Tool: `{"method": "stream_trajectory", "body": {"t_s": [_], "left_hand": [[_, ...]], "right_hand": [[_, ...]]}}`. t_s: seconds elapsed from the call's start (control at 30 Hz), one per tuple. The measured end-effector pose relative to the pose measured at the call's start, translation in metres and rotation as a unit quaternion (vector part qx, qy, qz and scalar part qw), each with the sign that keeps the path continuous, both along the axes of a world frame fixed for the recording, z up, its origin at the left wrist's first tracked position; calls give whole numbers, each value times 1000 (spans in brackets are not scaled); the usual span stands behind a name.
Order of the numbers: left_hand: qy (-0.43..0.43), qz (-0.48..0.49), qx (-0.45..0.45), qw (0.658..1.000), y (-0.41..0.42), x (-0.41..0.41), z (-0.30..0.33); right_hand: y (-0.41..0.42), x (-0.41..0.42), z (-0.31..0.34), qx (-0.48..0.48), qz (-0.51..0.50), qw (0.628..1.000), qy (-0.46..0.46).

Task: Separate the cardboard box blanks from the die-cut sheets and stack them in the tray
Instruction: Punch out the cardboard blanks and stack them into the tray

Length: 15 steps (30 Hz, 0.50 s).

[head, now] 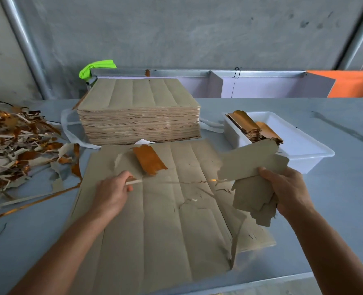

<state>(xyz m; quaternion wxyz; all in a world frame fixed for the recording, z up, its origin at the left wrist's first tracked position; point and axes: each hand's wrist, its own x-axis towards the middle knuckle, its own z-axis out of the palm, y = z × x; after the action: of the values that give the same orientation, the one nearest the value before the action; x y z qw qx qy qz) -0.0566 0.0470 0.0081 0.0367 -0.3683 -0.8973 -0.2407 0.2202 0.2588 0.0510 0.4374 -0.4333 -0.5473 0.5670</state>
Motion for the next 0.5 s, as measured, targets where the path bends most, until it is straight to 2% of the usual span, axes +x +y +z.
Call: {"method": "stream_trajectory", "body": {"t_s": [0.07,0.13,0.2,0.23,0.27,0.33,0.37,0.4,0.5], "left_hand": [[51,11,-43,998,0,0,4],[87,4,-147,985,1,8,10],[77,-42,-252,964,5,22,18],[67,-76,-265,959,9,31,22],[60,-111,-235,964,14,42,28],[18,-161,-69,984,27,61,41],[-36,-172,16,984,36,70,46],[-116,-179,67,975,44,79,50],[-339,-188,118,914,68,102,50]], "right_hand": [[-4,-6,-1,-11,17,1000,-11],[-7,-11,1,-32,21,999,8],[-9,-14,5,-31,27,999,22],[-10,-15,7,-21,38,999,24],[-11,-16,10,-10,55,998,27],[-16,-18,17,15,103,994,27],[-18,-20,19,26,130,991,27],[-21,-21,22,32,154,987,30],[-29,-27,28,28,200,978,56]]}}
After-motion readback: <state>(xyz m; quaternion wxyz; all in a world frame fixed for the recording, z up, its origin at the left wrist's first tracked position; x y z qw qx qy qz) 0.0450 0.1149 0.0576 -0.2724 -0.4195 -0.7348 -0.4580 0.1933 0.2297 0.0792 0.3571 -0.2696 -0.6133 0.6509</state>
